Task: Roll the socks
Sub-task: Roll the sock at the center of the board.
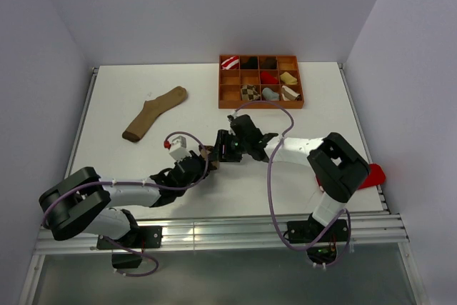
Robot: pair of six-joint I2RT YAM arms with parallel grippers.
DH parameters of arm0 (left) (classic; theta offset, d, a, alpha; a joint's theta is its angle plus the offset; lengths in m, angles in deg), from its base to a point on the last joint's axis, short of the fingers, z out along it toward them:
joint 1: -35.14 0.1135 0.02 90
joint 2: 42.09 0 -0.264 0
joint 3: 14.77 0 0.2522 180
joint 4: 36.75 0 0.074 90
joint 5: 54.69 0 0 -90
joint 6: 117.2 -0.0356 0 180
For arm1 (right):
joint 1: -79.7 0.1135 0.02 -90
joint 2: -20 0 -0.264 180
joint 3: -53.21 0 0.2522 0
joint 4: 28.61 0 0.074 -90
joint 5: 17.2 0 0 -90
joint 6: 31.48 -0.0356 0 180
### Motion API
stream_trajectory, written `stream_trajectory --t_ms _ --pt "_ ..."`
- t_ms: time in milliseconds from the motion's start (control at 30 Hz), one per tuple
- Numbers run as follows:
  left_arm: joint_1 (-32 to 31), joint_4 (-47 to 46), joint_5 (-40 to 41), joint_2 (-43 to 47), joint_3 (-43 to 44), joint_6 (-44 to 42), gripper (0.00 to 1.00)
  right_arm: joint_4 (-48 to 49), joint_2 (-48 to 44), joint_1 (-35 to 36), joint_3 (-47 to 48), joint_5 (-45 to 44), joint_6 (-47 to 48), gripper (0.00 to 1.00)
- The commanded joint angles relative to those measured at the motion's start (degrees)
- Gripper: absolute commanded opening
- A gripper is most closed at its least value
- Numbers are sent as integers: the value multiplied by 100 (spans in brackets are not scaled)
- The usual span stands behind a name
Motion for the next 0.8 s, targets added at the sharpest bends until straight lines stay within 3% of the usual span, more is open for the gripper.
stream_trajectory --t_ms 0,333,767 --pt "278 172 -717 141 -408 284 0 1105 -345 -165 -441 617 -285 58" --pt "859 -39 -1352 370 -796 329 0 2968 32 -394 -1162 1110 -645 59" --pt "1219 -31 -1695 370 -963 258 0 3691 762 -578 -1092 1304 -787 67"
